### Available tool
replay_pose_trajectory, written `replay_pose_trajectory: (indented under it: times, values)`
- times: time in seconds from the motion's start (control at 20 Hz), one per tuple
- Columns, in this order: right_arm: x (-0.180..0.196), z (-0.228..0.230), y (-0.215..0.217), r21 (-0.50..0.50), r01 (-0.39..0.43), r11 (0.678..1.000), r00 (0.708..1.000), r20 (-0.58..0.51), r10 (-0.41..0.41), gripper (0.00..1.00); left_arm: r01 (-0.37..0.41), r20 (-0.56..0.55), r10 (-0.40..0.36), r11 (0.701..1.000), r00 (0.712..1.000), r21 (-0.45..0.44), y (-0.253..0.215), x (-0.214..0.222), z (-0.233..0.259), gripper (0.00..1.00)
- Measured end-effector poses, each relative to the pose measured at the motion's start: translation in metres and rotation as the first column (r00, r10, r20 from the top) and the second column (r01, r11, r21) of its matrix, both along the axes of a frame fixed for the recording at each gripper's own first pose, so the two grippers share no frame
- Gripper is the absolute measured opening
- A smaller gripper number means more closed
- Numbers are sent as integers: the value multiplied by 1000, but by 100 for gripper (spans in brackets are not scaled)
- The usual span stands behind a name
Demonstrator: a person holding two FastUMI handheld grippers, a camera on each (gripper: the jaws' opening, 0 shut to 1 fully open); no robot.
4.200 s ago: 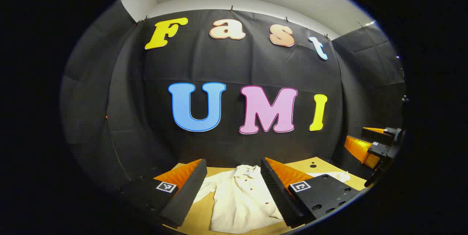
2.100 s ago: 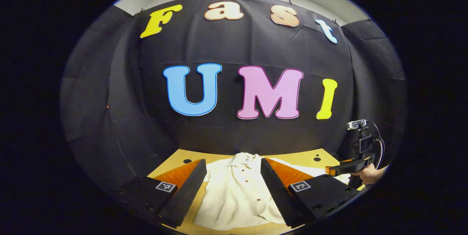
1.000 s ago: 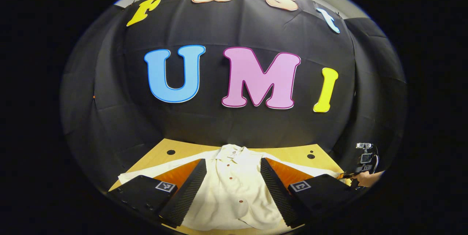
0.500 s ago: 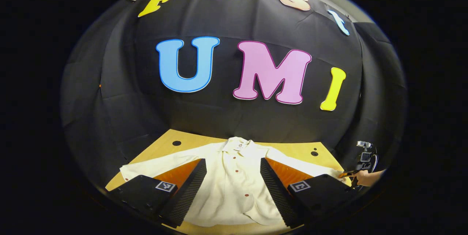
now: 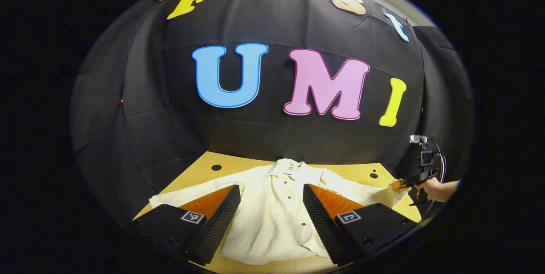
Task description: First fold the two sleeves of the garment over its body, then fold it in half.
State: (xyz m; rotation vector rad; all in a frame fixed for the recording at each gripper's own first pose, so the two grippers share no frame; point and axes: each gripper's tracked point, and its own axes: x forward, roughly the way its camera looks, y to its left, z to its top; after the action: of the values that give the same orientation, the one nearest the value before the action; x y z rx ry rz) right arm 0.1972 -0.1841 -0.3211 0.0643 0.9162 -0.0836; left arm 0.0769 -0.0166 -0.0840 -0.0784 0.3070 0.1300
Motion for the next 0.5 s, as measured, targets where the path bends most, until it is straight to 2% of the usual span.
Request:
replay_pose_trajectory:
  times: [0.25,0.5]
  values:
    - [47,43,126,66,-173,983,983,81,168,5,-17,19,17,999,1000,37,43,2,-4,96]
    - [58,58,246,72,-333,940,940,100,325,5,-24,23,23,998,999,58,87,-2,-13,96]
